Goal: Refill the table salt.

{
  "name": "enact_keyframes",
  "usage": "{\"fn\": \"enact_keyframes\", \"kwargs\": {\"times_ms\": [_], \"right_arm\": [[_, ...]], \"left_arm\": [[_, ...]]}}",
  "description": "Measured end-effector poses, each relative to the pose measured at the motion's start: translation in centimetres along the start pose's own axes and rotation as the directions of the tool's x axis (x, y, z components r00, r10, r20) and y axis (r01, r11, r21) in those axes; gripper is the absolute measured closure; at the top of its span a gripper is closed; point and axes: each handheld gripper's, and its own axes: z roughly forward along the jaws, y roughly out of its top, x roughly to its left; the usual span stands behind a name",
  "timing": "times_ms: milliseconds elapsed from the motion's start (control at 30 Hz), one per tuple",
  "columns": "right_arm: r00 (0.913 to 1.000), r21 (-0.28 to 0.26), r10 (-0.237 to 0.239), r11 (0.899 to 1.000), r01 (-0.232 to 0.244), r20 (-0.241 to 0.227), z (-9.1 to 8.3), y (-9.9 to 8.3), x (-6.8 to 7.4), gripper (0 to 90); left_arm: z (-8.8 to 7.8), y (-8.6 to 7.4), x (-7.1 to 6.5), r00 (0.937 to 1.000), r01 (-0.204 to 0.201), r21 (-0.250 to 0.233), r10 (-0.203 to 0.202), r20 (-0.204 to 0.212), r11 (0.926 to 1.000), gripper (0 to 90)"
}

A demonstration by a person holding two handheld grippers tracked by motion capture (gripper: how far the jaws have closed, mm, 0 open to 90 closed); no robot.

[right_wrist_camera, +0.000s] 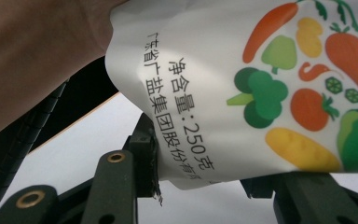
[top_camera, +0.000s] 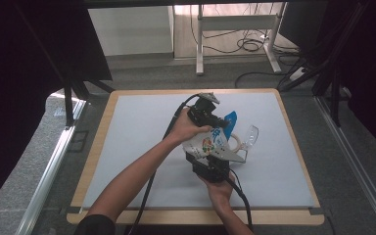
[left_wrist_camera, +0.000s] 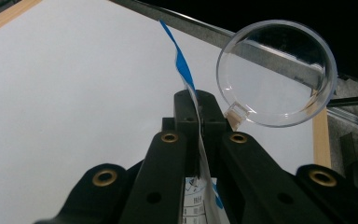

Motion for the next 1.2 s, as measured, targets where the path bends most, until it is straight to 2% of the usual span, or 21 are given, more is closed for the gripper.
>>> {"fn": "enact_keyframes", "kwargs": {"times_ms": [833,1200], "right_arm": [[0.9994,-0.013,0.013,1.000,-0.012,0.031,-0.10,0.05,0.06,56.5],[0.9993,-0.016,0.002,1.000,-0.001,0.036,-0.05,0.02,0.17,56.7]], "left_arm": [[0.65,0.39,-0.14,1.0000,-0.003,0.014,0.003,0.002,0.9999,89.6],[0.62,0.35,-0.21,1.0000,-0.008,0.016,0.008,0.000,0.9998,89.7]]}}
